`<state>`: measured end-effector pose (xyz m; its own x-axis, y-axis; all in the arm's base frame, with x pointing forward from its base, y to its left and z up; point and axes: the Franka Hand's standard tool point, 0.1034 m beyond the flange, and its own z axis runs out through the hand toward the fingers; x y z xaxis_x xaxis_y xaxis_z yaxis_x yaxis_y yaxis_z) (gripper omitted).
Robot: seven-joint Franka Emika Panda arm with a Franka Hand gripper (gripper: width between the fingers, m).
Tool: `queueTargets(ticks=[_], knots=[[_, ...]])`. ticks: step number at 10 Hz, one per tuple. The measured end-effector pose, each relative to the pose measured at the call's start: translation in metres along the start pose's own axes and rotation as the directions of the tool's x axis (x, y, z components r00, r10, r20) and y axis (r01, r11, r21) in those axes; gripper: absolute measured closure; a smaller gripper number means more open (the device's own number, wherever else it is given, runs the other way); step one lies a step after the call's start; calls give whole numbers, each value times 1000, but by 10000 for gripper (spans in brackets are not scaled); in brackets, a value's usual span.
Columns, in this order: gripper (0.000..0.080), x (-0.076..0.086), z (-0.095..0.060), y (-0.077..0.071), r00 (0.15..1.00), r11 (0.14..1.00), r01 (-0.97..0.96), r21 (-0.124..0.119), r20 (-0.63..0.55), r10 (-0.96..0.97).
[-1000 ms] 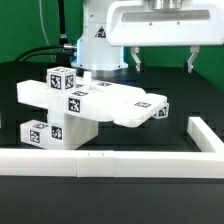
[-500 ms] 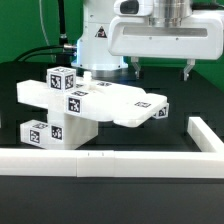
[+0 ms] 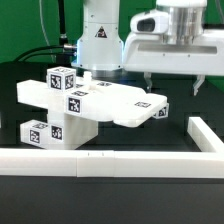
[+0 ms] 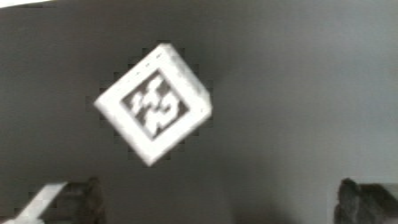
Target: Assemble chair
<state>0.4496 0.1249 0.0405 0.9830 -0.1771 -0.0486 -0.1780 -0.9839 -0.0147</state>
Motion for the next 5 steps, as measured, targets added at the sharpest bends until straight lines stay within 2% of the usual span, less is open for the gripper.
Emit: queueTargets(ticks=[3, 5], knots=[[150, 2, -2, 2, 1000, 1000, -6, 0, 15, 6], [150, -3, -5, 4, 991, 991, 131, -8, 16, -131]])
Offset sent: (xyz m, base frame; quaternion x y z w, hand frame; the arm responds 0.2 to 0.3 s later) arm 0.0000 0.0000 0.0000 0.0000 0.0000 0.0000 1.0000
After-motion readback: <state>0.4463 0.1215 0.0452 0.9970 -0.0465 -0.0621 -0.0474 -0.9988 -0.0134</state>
